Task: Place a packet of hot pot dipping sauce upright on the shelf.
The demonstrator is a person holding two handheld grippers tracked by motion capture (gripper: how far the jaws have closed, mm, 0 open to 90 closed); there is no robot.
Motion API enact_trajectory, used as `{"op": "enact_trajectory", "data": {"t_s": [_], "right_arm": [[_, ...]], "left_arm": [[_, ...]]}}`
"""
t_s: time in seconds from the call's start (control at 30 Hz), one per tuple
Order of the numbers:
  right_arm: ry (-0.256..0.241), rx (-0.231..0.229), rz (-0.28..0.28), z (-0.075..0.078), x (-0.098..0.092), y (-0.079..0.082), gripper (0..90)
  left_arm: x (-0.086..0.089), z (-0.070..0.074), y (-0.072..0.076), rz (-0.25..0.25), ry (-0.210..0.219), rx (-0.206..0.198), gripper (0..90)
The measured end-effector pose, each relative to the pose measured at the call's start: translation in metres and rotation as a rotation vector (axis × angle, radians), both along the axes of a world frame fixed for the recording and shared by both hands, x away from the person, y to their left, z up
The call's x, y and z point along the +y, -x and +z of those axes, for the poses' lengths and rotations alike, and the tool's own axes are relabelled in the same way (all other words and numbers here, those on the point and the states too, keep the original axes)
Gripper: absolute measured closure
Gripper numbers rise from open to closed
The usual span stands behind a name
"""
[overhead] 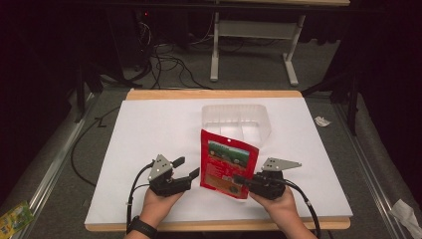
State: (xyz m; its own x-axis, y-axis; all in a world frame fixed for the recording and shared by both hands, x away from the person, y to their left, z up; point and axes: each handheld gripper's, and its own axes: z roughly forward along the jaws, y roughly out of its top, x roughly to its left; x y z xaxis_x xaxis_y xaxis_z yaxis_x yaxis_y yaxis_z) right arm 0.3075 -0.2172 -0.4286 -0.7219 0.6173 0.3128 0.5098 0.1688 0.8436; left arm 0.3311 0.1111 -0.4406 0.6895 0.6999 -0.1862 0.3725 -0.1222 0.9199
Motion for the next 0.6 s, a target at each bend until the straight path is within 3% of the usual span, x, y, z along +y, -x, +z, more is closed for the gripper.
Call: {"op": "enact_trajectory", "data": {"t_s": [0.17, 0.43, 0.5, 0.53, 0.6], "right_arm": [[-0.002, -0.035, -0.018, 0.006, -0.009, 0.004, 85.5], [0.008, -0.088, -0.047, 0.012, -0.022, 0.009, 85.4], [0.005, -0.091, -0.054, 0.013, -0.026, 0.01, 85.4], [0.004, -0.095, -0.059, 0.014, -0.028, 0.01, 85.4], [-0.002, -0.099, -0.07, 0.014, -0.031, 0.011, 85.4]], "left_arm": [[0.002, -0.003, -0.002, 0.002, -0.021, 0.025, 29.1], [0.005, 0.0, 0.003, 0.029, -0.103, 0.042, 26.8], [0.01, 0.004, 0.005, 0.044, -0.12, 0.059, 26.5], [0.016, 0.007, 0.009, 0.059, -0.15, 0.059, 26.4], [0.019, 0.006, 0.012, 0.066, -0.162, 0.05, 26.2]]}}
